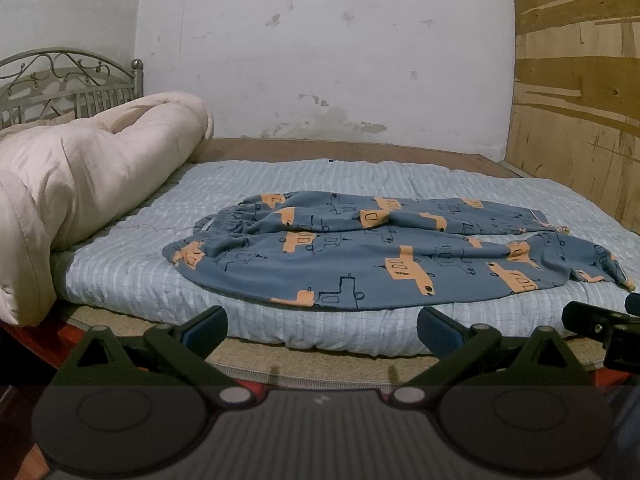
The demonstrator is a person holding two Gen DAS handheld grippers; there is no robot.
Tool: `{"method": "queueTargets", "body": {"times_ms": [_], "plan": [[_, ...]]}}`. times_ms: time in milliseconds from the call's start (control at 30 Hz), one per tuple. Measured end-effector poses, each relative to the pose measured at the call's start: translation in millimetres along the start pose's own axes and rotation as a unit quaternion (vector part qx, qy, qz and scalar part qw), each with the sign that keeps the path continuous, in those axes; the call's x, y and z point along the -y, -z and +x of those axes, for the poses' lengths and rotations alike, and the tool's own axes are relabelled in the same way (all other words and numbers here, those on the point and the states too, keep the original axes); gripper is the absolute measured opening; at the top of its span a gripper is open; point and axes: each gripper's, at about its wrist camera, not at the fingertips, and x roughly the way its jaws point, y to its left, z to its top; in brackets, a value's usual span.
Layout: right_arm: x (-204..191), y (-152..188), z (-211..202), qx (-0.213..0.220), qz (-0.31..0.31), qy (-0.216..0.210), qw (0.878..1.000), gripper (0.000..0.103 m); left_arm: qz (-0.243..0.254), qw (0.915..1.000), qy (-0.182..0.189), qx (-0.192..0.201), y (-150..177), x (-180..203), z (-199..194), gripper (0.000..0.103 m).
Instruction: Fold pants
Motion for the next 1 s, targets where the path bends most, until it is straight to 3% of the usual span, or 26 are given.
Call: {"method": "queueTargets", "body": {"times_ms": [1000], "plan": [[-1.1, -5.0, -5.2, 0.007, 0.003, 0.003, 1.0, 0.102, -0.002, 1.0, -0.005, 0.003, 0.1, -2.5, -1.3, 0.102]]}}
